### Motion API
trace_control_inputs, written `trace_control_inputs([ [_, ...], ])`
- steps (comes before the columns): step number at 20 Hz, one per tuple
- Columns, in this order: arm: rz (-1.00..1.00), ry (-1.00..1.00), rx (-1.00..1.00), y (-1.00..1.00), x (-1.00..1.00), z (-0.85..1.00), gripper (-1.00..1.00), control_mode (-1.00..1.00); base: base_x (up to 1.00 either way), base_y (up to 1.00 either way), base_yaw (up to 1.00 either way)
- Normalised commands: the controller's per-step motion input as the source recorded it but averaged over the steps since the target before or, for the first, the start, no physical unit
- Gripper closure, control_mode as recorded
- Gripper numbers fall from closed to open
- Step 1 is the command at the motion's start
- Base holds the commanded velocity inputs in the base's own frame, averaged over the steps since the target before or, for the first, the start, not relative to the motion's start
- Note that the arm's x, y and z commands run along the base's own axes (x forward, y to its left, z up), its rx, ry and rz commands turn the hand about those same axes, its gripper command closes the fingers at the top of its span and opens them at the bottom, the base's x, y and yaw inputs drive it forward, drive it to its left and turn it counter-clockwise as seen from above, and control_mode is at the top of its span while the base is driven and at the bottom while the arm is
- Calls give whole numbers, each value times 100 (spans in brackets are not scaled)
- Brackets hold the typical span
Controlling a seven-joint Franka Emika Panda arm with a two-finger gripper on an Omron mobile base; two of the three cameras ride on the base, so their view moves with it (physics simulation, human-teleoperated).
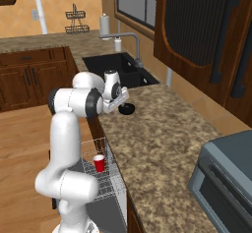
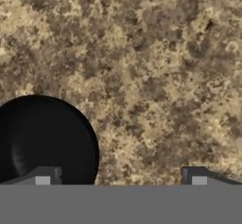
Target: Pick up the cup and bowl from the counter, place them in the dishwasher, and close the dishwasher door.
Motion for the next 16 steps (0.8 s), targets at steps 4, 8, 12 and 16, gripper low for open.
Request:
trace_control_inputs([
  [4,-9,2,0,0,33,-28,-100,-100,0,0,0],
  [8,-9,1,0,0,33,-26,-100,-100,0,0,0],
  [12,-9,2,0,0,35,-24,-100,-100,0,0,0],
  [16,-9,1,0,0,34,-26,-100,-100,0,0,0],
])
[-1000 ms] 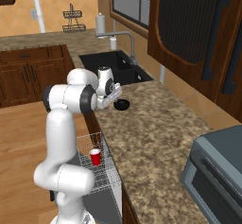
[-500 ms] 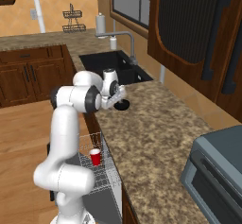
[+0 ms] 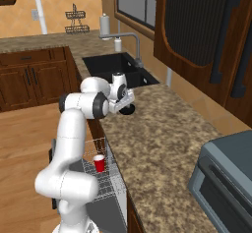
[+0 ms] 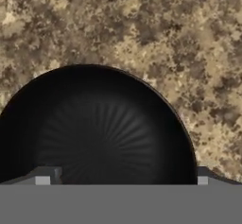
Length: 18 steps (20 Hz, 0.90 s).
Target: Pick up the cup and bowl from the counter, place them in the dishwasher, and close the dishwasher door.
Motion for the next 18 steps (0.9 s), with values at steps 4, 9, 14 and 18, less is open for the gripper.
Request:
trace_control_inputs([
  [4,-9,1,0,0,29,-26,100,-100,0,0,0],
  [9,-8,0,0,0,16,-43,100,-100,0,0,0],
  [14,-5,-1,0,0,18,-30,100,-100,0,0,0],
  [18,-2,1,-2,28,1,-38,100,-100,0,0,0],
])
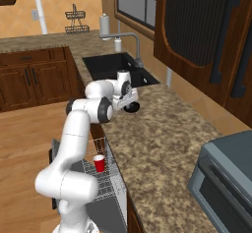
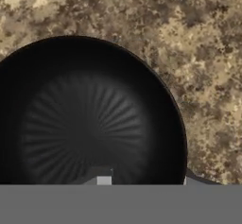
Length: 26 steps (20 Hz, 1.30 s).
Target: Pick up the cup and bowl from the counter, place them in the dishwasher, and close the dishwasher door.
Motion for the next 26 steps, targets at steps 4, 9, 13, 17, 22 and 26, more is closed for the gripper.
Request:
trace_control_inputs([
  [4,0,3,-2,62,-62,-53,100,-100,0,0,0],
  [9,0,0,0,54,-99,-29,100,-100,0,0,0],
  [13,0,-2,0,40,-100,-1,100,-100,0,0,0],
  [17,-1,-14,-3,54,-100,0,100,-100,0,0,0],
  [22,0,-23,-2,40,-100,18,100,-100,0,0,0],
  [26,0,-15,0,36,-100,45,100,-100,0,0,0],
])
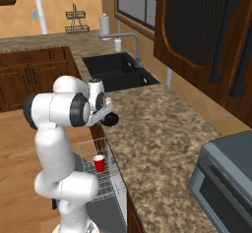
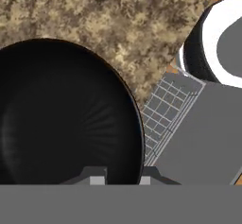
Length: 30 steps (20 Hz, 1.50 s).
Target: Pick up the cup and bowl from the counter, place them in the dishwasher, and close the dishwasher door.
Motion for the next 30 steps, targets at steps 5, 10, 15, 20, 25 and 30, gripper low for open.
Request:
trace_control_inputs([
  [5,0,-6,0,42,-100,38,100,-100,0,0,0],
  [10,0,0,0,49,-93,19,100,-100,0,0,0],
  [15,-2,8,3,44,-64,7,100,-100,0,0,0],
  [20,-3,14,0,35,-6,0,100,-100,0,0,0],
  [25,0,23,0,35,0,-9,100,-100,0,0,0],
  [30,0,21,0,37,11,-34,100,-100,0,0,0],
])
